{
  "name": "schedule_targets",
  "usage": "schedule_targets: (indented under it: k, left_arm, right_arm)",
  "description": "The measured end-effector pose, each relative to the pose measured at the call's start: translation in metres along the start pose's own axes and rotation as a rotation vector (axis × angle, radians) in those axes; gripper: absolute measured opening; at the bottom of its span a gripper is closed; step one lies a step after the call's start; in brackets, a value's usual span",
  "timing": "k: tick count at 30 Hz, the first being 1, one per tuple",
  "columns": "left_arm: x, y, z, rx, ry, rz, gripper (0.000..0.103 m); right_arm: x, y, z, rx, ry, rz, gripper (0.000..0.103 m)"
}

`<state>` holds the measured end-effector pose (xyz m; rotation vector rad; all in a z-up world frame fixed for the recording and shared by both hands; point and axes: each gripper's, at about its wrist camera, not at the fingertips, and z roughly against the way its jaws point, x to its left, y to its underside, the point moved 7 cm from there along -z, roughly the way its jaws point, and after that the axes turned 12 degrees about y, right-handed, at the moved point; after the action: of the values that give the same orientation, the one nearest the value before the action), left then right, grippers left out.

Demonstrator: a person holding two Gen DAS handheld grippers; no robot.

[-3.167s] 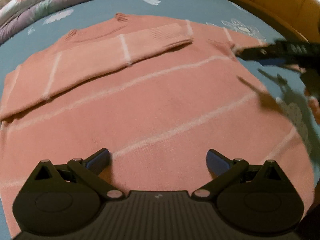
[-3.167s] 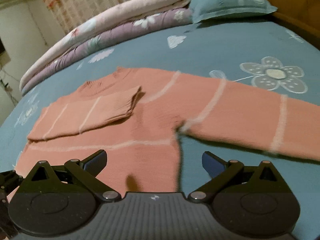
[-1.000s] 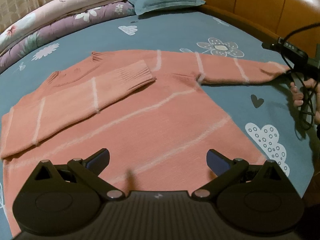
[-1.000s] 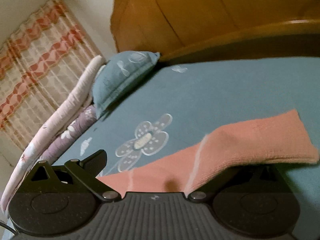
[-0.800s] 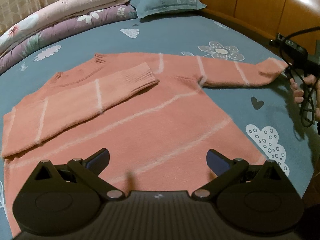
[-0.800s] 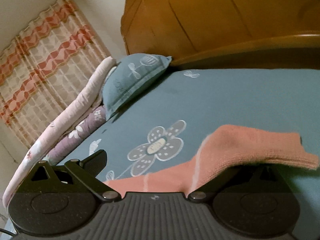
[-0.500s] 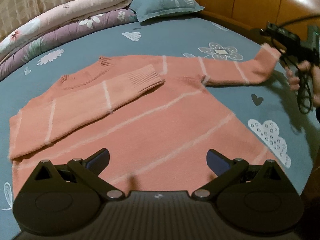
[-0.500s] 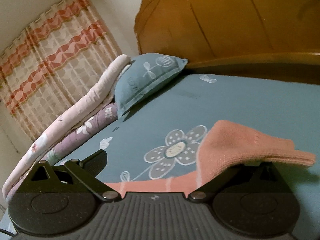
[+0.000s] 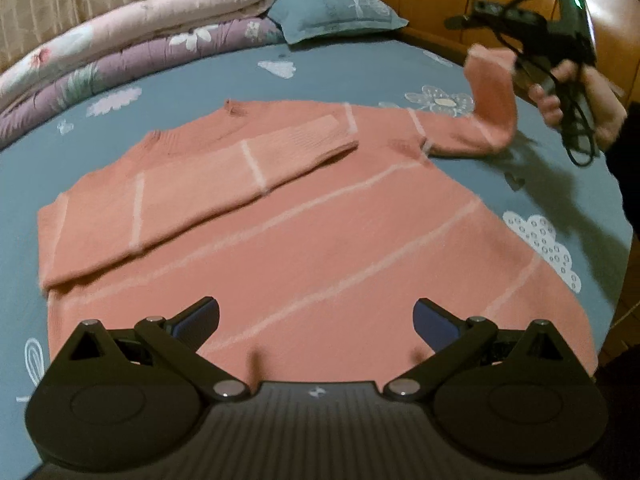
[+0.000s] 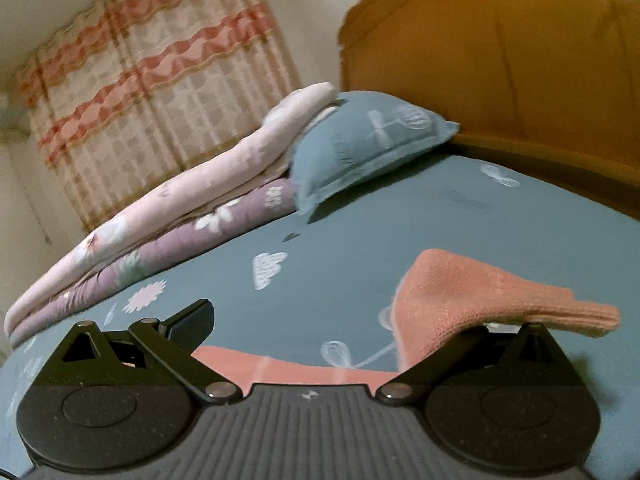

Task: Fold clothes
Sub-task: 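Grasp the sleeve cuff with the right tool and lift it, then carry the held sleeve with the right tool across the sweater body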

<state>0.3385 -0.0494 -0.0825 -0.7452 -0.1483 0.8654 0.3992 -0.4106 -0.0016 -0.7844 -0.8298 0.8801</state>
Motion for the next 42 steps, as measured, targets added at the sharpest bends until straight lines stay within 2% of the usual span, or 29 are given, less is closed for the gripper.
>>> schedule_targets:
  k: [4, 13, 24, 38, 42]
  left_arm:
    - [0.008, 0.011, 0.007, 0.019, 0.051, -0.008, 0.102]
    - [0.034, 0.033, 0.026, 0.049, 0.023, -0.043, 0.102]
    - [0.055, 0.054, 0.047, 0.051, 0.008, 0.008, 0.102]
    - [0.076, 0.075, 0.070, 0.037, -0.035, 0.098, 0.102]
    - [0.077, 0.076, 0.070, 0.038, -0.036, 0.107, 0.102]
  right_arm:
    - [0.041, 0.001, -0.004, 0.007, -0.029, 0.043, 0.103]
    - [0.120, 0.012, -0.019, 0.016, -0.092, 0.121, 0.103]
    - [0.206, 0.034, -0.026, 0.023, -0.195, 0.180, 0.103]
    - [0.290, 0.039, -0.014, -0.002, -0.339, 0.245, 0.103]
    - [0.310, 0.054, -0.014, 0.024, -0.365, 0.294, 0.103]
